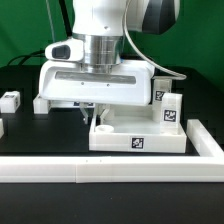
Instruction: Assemble square table
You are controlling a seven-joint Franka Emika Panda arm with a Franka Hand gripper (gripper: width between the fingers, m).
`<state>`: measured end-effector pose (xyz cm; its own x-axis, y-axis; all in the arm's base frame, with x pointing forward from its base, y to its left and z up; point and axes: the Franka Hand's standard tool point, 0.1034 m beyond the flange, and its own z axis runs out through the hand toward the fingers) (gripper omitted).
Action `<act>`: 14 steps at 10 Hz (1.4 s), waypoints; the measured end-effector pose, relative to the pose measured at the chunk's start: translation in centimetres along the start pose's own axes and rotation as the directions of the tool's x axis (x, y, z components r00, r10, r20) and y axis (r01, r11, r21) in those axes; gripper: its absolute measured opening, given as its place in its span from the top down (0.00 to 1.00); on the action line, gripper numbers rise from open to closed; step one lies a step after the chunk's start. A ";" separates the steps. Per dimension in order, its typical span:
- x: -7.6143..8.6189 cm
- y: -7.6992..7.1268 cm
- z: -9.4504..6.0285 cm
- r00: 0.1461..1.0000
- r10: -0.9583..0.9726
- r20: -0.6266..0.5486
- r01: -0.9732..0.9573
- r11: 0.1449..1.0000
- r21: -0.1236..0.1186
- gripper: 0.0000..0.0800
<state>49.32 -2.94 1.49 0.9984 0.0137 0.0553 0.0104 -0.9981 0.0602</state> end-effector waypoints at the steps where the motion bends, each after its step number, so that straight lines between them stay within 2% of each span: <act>1: 0.0 0.1 0.0 0.999 -0.039 0.000 0.039 0.999 0.000 0.92; 4: 0.1 0.3 0.0 0.980 -0.198 0.000 0.198 0.980 -0.004 0.92; 8: 0.5 0.7 -0.2 0.893 -0.450 0.004 0.450 0.893 -0.021 0.92; 9: 1.2 0.3 -0.4 0.864 -0.504 0.008 0.504 0.864 -0.021 0.92; 10: 1.9 -0.1 -0.7 0.809 -0.588 0.007 0.588 0.808 -0.032 0.92; 12: 2.8 -1.6 -0.9 0.734 -0.679 0.009 0.678 0.734 -0.040 0.92; 13: 3.2 -2.2 -1.1 0.662 -0.749 0.016 0.749 0.661 -0.045 0.92; 14: 3.1 -1.8 -1.0 0.627 -0.778 0.020 0.778 0.626 -0.045 0.92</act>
Offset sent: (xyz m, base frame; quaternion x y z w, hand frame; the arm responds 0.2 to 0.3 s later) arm 0.0000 0.0000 0.0000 0.0000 0.0000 -0.1296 0.9916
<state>52.32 -1.04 2.57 0.6193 0.7845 -0.0322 0.7812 -0.6116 0.1255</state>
